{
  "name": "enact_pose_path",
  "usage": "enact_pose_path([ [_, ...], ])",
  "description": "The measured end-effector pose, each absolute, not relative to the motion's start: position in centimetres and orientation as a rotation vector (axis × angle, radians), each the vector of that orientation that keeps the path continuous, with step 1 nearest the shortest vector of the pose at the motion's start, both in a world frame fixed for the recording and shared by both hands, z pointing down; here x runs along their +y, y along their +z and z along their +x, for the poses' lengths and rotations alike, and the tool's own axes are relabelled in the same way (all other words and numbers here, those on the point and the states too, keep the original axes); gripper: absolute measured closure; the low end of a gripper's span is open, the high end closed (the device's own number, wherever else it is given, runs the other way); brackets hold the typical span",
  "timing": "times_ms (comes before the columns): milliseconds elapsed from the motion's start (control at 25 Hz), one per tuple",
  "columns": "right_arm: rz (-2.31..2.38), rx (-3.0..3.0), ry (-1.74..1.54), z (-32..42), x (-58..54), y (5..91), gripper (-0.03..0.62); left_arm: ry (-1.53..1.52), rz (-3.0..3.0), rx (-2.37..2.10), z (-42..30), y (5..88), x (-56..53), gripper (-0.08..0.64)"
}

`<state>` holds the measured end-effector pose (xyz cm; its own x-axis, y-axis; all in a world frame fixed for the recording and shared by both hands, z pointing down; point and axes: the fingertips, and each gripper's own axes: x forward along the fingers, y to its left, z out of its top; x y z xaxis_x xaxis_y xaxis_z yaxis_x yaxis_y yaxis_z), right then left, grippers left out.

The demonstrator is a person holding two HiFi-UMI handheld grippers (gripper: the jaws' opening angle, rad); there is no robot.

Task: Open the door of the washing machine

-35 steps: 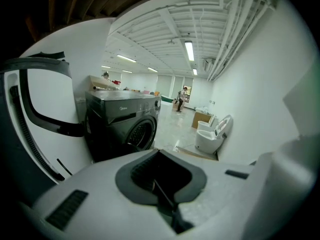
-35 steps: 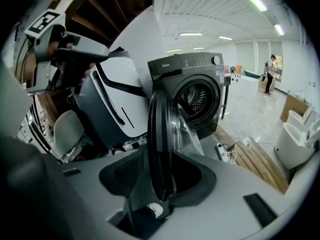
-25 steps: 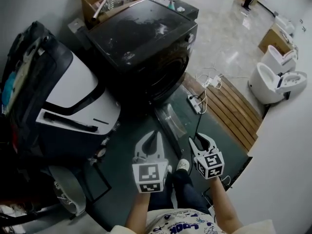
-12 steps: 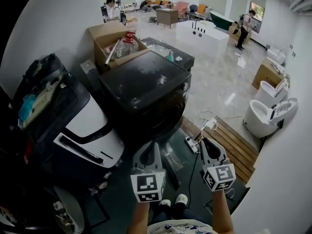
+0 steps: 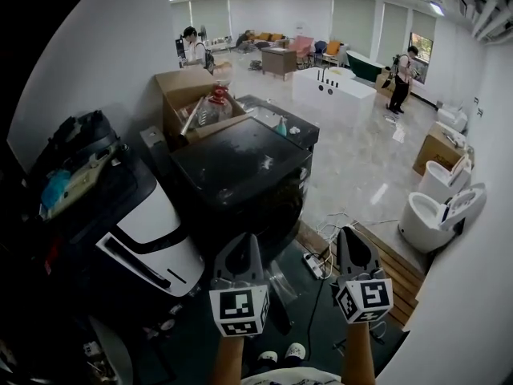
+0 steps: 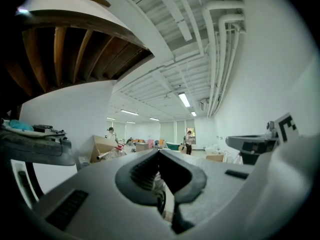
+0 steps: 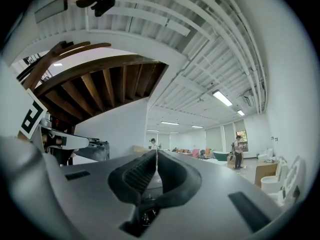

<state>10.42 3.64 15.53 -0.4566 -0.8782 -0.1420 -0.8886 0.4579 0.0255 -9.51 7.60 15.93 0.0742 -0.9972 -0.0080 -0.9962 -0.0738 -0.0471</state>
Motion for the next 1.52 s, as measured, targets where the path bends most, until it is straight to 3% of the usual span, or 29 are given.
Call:
enact_pose_path([
  [1520,-1.629,2.515,0.120,11.9,3.8,14.3,0.572,-0.044,-2.293,2.091,-8.7,15.3,7.3,0.557],
])
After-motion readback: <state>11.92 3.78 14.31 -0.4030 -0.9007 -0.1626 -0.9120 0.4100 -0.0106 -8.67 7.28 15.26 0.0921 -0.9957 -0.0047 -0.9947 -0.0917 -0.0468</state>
